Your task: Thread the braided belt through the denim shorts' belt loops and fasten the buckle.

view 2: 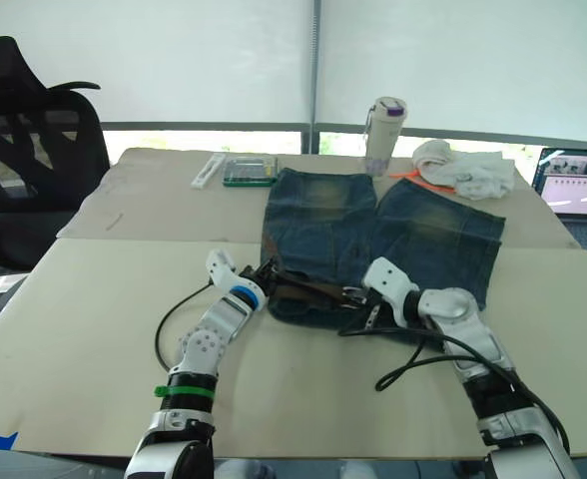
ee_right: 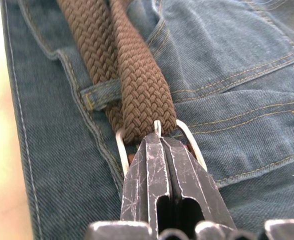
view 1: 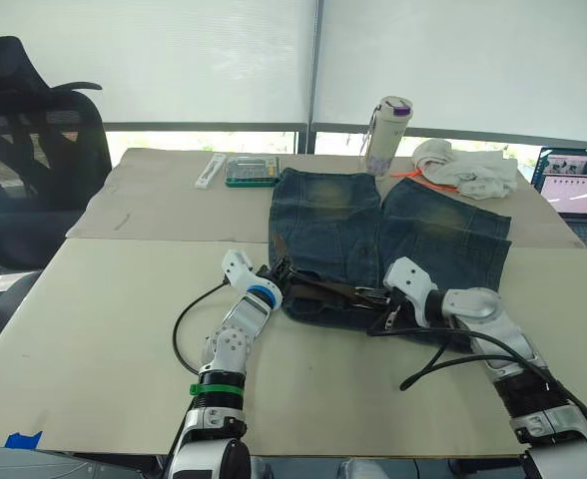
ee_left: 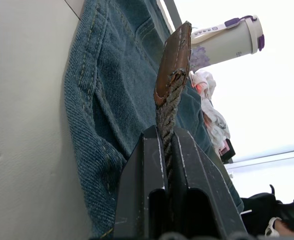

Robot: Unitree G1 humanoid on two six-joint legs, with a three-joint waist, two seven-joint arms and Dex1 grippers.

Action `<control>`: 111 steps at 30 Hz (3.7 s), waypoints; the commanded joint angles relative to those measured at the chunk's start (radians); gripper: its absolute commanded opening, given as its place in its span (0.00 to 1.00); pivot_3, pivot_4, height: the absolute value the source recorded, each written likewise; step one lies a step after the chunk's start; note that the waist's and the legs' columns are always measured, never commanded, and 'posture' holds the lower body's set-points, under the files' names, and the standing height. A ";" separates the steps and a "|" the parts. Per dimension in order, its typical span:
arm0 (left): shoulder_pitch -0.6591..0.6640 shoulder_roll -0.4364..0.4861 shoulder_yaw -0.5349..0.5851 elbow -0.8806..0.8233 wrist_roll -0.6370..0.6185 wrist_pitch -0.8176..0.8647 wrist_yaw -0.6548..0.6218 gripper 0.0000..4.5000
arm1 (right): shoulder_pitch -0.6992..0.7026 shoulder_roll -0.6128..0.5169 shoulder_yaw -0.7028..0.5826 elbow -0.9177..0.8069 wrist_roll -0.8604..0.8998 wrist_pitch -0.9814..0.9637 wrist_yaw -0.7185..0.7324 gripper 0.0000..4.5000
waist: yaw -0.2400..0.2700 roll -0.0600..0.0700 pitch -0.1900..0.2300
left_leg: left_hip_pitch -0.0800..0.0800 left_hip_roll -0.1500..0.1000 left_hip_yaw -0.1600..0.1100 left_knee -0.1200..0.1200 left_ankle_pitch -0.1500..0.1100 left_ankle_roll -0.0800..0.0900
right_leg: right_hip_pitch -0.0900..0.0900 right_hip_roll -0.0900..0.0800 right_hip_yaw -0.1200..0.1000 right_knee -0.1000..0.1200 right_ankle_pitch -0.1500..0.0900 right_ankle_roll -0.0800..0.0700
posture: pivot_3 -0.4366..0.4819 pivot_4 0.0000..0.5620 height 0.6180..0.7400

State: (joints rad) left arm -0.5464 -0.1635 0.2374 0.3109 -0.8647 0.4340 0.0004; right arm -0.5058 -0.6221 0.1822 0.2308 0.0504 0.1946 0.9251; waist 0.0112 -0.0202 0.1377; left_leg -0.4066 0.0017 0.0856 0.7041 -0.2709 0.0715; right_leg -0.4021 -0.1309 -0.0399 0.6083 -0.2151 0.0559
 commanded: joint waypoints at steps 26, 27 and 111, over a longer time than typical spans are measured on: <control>-0.012 -0.049 0.001 -0.039 0.019 -0.043 -0.006 0.00 | -0.107 -0.070 0.067 0.169 -0.063 -0.066 0.262 0.01 | 0.003 -0.001 0.000 | 0.000 0.000 -0.001 -0.002 -0.001 -0.002 | 0.000 -0.002 -0.001 -0.001 0.000 -0.001 | 0.48 0.27 0.97; -0.013 -0.049 0.001 -0.038 0.019 -0.043 -0.006 0.00 | -0.107 -0.070 0.066 0.176 -0.064 -0.083 0.267 0.01 | 0.003 -0.001 0.000 | 0.000 0.000 -0.001 -0.002 -0.001 -0.002 | 0.000 -0.002 -0.001 -0.002 0.000 -0.001 | 0.48 0.27 0.97; -0.042 -0.023 0.004 -0.114 -0.037 -0.257 0.142 0.00 | -0.157 -0.035 0.222 0.367 -0.238 -0.191 0.294 0.01 | -0.014 -0.003 -0.002 | 0.010 0.010 0.002 -0.009 -0.003 -0.010 | 0.009 0.002 -0.005 -0.013 0.003 -0.007 | 0.48 0.27 0.97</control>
State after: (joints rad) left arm -0.5358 -0.1684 0.2314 0.2836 -0.9326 0.2169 0.1693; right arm -0.7296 -0.6405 0.3263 0.5026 -0.0975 -0.0566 1.1961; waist -0.0032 -0.0230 0.1362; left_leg -0.3969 0.0114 0.0871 0.6950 -0.2735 0.0618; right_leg -0.3929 -0.1292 -0.0454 0.5953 -0.2119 0.0492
